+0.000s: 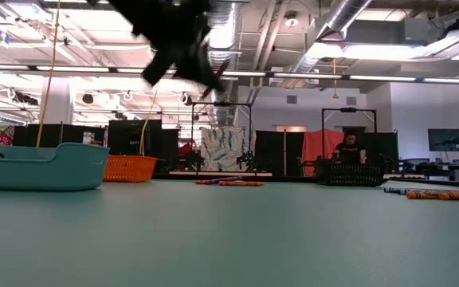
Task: Sort crayons
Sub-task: Put the orange crayon into the orange basket
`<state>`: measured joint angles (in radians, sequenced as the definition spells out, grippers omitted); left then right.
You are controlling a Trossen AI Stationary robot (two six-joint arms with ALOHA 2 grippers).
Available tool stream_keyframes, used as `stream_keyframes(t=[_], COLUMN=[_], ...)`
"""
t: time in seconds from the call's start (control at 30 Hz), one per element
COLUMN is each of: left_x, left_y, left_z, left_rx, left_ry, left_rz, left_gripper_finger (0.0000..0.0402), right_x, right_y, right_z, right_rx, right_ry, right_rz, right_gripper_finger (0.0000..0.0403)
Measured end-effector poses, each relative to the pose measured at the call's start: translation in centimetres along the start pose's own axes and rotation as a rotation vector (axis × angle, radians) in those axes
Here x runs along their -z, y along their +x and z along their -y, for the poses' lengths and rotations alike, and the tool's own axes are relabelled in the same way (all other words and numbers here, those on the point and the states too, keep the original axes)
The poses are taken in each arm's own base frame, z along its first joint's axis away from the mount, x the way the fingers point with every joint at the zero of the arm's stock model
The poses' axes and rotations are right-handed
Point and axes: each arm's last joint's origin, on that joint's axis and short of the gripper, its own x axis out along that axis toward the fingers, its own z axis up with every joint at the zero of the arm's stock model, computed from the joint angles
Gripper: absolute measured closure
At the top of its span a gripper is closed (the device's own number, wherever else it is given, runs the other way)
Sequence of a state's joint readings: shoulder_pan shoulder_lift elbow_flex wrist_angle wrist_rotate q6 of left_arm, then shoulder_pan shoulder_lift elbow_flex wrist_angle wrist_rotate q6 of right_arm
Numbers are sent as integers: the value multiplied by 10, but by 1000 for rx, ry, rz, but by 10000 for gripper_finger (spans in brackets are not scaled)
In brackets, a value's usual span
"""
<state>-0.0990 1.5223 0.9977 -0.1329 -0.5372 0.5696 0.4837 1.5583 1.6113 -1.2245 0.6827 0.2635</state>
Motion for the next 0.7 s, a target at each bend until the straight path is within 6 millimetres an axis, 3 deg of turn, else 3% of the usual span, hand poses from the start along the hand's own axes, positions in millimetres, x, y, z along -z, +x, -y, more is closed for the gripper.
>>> stream_keyframes(t=[0.13, 0.33, 0.7], left_x=[42, 98, 186], left_y=[14, 25, 0], left_z=[-26, -68, -128], left_rx=[41, 97, 226], left_ry=[-18, -58, -245], left_rz=[-240, -458, -606], left_gripper_finger=[394, 394, 389], right_x=[19, 52, 100], right_y=[11, 26, 23], right_z=[-23, -54, -94], right_rx=[-12, -9, -6], right_ry=[-1, 28, 125], right_rz=[-56, -125, -153], right_gripper_finger=[148, 149, 149])
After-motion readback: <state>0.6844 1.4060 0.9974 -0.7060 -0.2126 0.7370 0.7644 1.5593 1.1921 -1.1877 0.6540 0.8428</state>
